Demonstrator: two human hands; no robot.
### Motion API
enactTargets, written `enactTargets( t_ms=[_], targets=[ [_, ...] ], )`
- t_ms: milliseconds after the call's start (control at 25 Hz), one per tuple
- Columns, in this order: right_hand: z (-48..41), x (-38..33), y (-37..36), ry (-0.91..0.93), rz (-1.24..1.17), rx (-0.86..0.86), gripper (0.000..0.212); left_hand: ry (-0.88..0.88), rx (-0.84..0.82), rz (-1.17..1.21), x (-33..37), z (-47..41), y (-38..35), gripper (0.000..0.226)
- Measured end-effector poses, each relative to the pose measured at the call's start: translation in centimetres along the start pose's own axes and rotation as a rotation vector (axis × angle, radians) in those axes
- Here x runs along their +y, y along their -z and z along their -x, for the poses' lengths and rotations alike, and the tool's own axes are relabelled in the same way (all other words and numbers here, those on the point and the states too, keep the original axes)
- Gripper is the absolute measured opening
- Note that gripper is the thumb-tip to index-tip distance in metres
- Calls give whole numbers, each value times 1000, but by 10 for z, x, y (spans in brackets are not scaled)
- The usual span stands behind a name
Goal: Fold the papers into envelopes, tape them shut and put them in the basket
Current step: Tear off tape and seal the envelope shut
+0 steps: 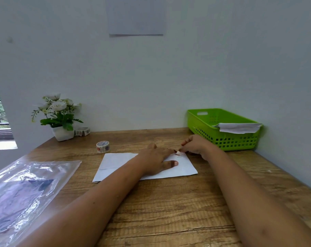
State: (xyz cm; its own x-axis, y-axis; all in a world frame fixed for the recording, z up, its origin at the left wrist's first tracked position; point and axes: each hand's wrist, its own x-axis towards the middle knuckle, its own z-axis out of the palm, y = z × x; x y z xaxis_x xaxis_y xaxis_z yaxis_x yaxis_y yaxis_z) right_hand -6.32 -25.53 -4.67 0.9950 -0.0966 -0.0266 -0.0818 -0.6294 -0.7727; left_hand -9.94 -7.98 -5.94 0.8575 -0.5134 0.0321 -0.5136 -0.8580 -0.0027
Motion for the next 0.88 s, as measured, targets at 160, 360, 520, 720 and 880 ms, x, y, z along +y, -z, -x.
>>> enactTargets(
  t_ms=[160, 360, 520, 720, 880],
  targets=[
    [13, -5, 9, 41, 156, -78, 28, -18, -16, -52, 1, -2, 1, 57],
    [17, -9, 16, 12, 246, -175, 43, 7, -15, -51, -1, -2, -1, 58],
    [18, -9, 12, 0, 218, -167, 39, 1, -2, -68, -3, -4, -5, 59],
    [17, -13, -1, 16, 266, -143, 41, -51, 35, -77, -6, -6, -7, 56],
    [15, -11, 9, -2, 281, -187, 41, -23, 10, -83, -7, -7, -9, 60]
  ],
)
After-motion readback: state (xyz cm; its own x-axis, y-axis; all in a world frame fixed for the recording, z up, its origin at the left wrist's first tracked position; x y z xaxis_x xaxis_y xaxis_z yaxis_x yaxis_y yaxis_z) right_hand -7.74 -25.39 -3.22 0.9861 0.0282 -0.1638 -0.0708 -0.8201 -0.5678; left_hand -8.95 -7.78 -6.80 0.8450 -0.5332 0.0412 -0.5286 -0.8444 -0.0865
